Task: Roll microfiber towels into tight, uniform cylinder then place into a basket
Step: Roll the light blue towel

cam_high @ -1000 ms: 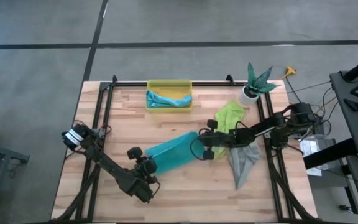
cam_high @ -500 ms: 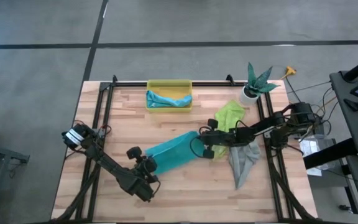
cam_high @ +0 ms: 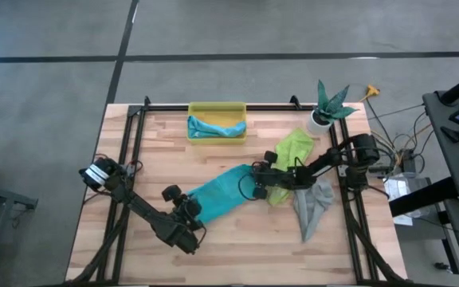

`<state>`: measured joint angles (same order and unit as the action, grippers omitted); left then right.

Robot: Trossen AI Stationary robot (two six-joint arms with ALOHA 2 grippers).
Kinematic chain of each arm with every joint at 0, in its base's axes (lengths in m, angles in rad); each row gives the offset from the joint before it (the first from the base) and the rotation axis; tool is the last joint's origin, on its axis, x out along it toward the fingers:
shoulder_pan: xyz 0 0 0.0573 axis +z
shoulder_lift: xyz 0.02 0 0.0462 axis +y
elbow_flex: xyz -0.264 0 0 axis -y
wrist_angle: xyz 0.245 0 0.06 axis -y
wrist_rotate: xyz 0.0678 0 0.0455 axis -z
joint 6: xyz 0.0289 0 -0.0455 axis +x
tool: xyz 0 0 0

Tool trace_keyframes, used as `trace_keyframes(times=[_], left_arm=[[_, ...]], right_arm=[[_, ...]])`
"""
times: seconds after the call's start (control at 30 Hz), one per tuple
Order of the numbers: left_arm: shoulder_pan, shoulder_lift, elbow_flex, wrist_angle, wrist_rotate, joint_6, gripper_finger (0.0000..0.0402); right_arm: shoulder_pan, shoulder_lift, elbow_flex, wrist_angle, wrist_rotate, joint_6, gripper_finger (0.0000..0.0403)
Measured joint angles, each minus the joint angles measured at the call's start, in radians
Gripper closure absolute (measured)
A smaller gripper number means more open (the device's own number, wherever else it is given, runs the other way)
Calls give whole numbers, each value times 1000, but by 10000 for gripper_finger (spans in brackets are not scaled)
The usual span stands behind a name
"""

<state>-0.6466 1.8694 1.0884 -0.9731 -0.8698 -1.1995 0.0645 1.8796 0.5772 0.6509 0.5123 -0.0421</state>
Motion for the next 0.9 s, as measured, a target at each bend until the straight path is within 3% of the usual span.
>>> trace_keyframes(times=[0.23, 0.5, 0.73, 0.8, 0.9], left_arm=[[8, 0, 0, -1, -20, 0, 283], [5, 0, 53, 11, -54, 30, 283], [9, 0, 60, 183, -117, 170, 283], [17, 0, 59, 252, -132, 247, 283], [41, 0, 59, 342, -137, 383, 283]], right_arm=[[1, -13, 0, -3, 39, 22, 245], [35, -141, -11, -113, 42, 35, 239], [81, -272, -26, -131, 37, 50, 245], [89, -282, -26, -130, -3, 66, 250], [91, -278, -28, -131, -145, 60, 257]])
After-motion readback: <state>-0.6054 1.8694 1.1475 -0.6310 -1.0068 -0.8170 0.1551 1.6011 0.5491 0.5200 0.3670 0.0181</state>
